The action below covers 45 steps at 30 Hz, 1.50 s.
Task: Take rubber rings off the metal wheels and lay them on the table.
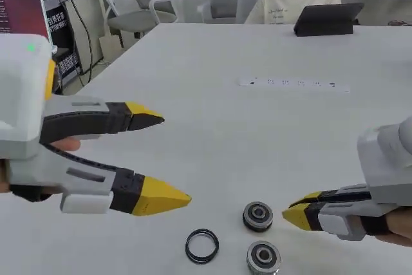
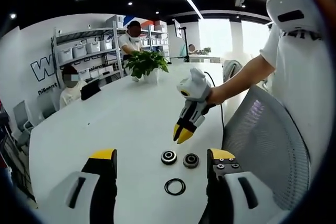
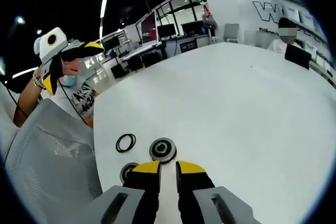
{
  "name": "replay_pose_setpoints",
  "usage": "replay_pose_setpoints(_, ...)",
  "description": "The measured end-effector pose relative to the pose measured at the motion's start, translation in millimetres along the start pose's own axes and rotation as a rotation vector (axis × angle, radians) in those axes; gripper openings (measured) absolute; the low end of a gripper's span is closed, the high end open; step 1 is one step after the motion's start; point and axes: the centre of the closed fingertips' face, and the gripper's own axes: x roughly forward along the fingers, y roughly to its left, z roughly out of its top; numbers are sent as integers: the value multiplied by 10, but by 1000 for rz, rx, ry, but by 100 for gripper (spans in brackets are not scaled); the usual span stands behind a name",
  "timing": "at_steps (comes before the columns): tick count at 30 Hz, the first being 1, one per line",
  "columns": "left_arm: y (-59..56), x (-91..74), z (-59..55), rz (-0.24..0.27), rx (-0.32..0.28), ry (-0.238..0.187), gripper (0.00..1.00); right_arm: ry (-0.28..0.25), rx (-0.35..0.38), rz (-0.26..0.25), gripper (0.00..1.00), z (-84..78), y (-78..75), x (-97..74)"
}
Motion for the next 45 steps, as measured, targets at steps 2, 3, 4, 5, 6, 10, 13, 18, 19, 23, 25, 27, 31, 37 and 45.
replay_pose_setpoints(2,-9,76,34,-20,12,-2,67,1,7,0,8,-22,-6,3)
replay_pose_setpoints(3,-9,122,53,-31,16,-5,67,2,8,-1,8,-31,-7,4)
replay_pose_setpoints(4,-7,155,66,-37,18,-8,67,4,8,-1,8,-37,-6,4)
replay_pose_setpoints(5,-5,187,76,-43,18,-12,67,4,9,-2,8,-43,-7,5)
replay_pose_setpoints(6,2,237,90,-51,18,-15,67,5,9,-2,8,-49,-9,6)
replay_pose_setpoints(10,6,389,115,-74,27,-17,66,5,12,-2,8,-63,-6,7)
replay_pose_setpoints(13,11,514,119,-88,19,-22,66,5,14,-1,8,-73,-7,13)
replay_pose_setpoints(18,-29,756,61,-112,22,-5,64,5,15,4,8,-81,4,24)
replay_pose_setpoints(19,-44,794,47,-117,21,2,63,6,15,5,8,-84,8,29)
replay_pose_setpoints(23,-149,951,-41,-161,49,40,56,11,16,9,8,-107,10,52)
replay_pose_setpoints(25,-168,1027,-90,-171,52,54,55,14,16,11,8,-117,14,64)
replay_pose_setpoints(27,-165,1093,-145,-177,50,67,54,17,17,13,8,-125,19,76)
replay_pose_setpoints(31,-99,1208,-205,-134,-4,47,46,21,12,18,8,-135,28,93)
replay_pose_setpoints(37,-165,1352,-413,-147,-98,42,39,24,2,19,9,-130,25,114)
replay_pose_setpoints(45,-123,1385,-764,-98,-138,106,26,21,4,30,9,-147,64,175)
